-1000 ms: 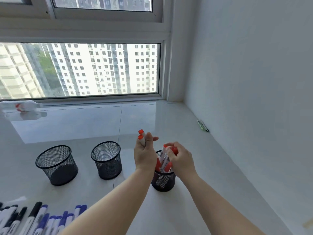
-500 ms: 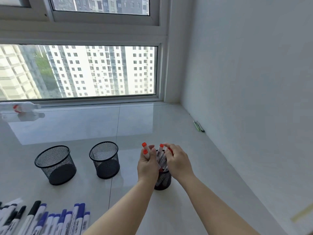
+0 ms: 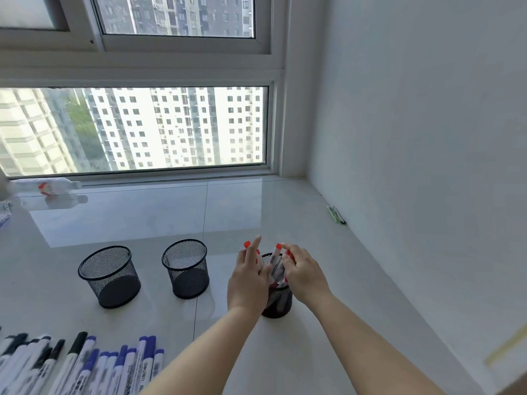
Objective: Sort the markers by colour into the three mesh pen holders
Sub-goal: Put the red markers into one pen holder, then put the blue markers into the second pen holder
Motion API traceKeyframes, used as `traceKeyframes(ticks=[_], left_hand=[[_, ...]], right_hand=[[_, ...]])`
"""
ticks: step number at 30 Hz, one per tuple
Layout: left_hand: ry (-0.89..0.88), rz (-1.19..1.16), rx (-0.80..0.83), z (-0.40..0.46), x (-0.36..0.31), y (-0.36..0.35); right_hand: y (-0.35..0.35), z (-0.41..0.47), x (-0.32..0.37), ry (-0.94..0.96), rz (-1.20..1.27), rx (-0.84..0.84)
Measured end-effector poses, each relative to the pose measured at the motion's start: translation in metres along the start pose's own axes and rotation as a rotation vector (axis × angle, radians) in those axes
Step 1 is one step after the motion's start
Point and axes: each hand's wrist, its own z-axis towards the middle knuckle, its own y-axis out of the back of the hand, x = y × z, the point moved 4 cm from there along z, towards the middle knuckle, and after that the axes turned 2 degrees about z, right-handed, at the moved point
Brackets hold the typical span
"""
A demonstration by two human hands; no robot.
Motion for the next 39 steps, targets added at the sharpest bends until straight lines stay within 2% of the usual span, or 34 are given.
traceKeyframes(ticks=[4, 8, 12, 15, 17, 20, 23, 26, 31, 35, 39], left_hand=[[-0.002, 0.012, -0.060, 0.001, -0.002, 0.011], [-0.038, 0.138, -0.075, -0.002, -0.004, 0.014], [-0.010, 0.143, -0.040, -0.002, 0.002, 0.012], [-0.033, 0.049, 0.024, -0.004, 0.005, 0.011], [-0.040, 0.024, 0.081, -0.003, 0.004, 0.013], [-0.021, 0.027, 0.129, -0.008, 0.004, 0.020], [0.000, -0.036, 0.047, -0.022, 0.009, 0.036], [-0.016, -0.037, -0.034, -0.043, 0.027, 0.060], [-0.017, 0.117, -0.052, -0.071, 0.077, 0.112], [0.078, 0.190, -0.096, -0.091, 0.121, 0.155], [0.172, 0.268, -0.082, -0.106, 0.156, 0.184]], right_hand=[[0.003, -0.003, 0.003, -0.023, -0.011, 0.032], [0.005, -0.006, 0.005, -0.045, -0.040, 0.036], [0.004, -0.008, 0.003, -0.063, -0.039, 0.044], [0.006, -0.009, 0.004, -0.089, -0.041, 0.053], [0.010, -0.011, 0.007, -0.087, -0.149, -0.015], [0.017, -0.024, 0.025, 0.013, -0.304, -0.272], [0.007, -0.049, 0.049, 0.168, -0.207, -0.429], [-0.017, -0.079, 0.067, 0.280, -0.129, -0.488], [-0.085, -0.115, 0.068, 0.199, 0.040, -0.241], [-0.134, -0.133, 0.065, 0.108, 0.037, -0.033], [-0.164, -0.142, 0.069, 0.032, 0.025, 0.072]])
